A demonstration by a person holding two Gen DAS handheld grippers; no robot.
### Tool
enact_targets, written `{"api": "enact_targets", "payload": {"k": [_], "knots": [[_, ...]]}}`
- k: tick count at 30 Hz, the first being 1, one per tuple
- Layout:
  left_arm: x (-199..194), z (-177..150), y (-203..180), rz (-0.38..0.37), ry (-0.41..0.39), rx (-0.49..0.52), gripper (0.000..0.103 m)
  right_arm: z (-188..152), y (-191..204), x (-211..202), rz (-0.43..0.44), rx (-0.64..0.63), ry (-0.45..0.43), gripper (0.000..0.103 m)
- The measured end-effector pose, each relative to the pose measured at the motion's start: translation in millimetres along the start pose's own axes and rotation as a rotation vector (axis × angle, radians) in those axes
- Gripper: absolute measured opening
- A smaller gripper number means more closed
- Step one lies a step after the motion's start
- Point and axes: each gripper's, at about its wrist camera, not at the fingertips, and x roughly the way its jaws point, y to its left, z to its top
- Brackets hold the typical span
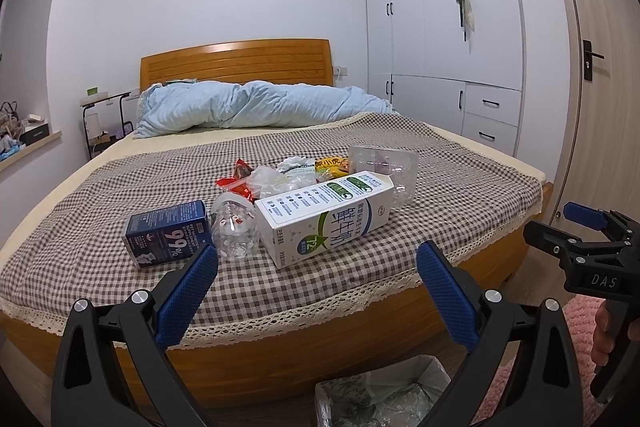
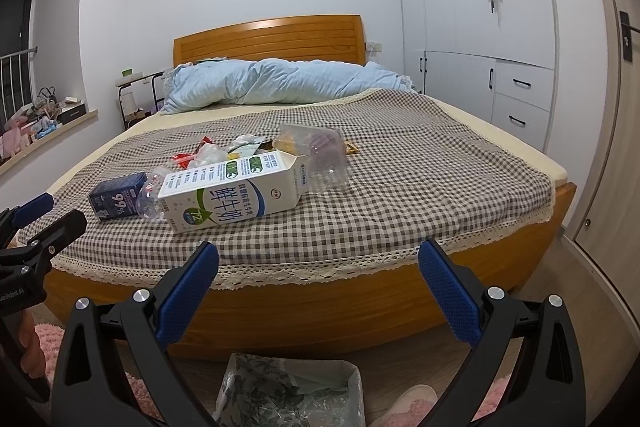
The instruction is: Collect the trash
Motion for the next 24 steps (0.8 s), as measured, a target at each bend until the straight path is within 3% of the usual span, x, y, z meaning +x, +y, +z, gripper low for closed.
{"api": "enact_targets", "payload": {"k": [10,17,24], "knots": [[15,7,-5,0.001,0.009,0.049,0.096,-2,-8,8,-0.024,0.01,-0.034,0.096],[34,16,-4,-0.081,0.015,0.061,0.096,1,-19,21,-0.046,-0.01,-0.101,0.096],[55,29,-11,-0.11,0.035,0.115,0.096,9,-33,39,-0.019,-0.005,-0.125,0.096]]}}
